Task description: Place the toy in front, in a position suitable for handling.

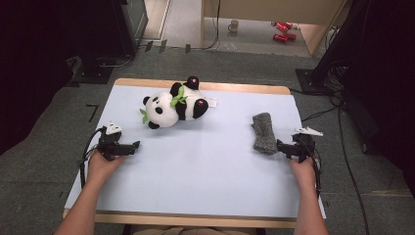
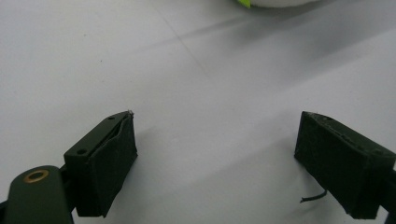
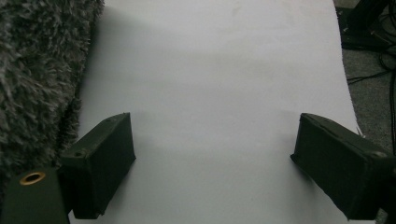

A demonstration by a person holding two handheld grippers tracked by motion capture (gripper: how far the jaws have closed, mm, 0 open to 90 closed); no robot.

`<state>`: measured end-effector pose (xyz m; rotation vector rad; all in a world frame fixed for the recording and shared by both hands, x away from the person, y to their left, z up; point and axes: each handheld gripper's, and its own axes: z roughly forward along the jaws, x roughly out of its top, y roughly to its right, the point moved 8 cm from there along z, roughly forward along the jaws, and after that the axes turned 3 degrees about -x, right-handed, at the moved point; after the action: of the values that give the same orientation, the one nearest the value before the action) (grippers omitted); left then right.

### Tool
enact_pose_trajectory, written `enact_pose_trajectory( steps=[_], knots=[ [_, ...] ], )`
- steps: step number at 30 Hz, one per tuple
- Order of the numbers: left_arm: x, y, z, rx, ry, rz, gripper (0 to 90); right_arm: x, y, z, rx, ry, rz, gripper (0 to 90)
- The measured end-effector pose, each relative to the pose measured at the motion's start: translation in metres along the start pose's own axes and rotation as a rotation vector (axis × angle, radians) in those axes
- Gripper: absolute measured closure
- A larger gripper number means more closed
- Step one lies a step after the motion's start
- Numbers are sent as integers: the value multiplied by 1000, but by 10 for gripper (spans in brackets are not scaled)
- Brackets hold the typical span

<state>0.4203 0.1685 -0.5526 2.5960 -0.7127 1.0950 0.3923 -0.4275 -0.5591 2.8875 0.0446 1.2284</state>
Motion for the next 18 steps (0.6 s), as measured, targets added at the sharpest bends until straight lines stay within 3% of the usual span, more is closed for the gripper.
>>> enact_pose_trajectory(
  steps=[14, 17, 18],
  knots=[
    [1, 0, 0, -2, -3, 6, 124, 0, 0, 0, 1, -1, 1, 115],
    [3, 0, -3, -10, -15, 6, 168, 0, 0, 0, 1, -1, 1, 115],
    [4, 2, -4, -26, -9, 3, 231, 0, 0, 0, 1, -1, 1, 115]
  ],
)
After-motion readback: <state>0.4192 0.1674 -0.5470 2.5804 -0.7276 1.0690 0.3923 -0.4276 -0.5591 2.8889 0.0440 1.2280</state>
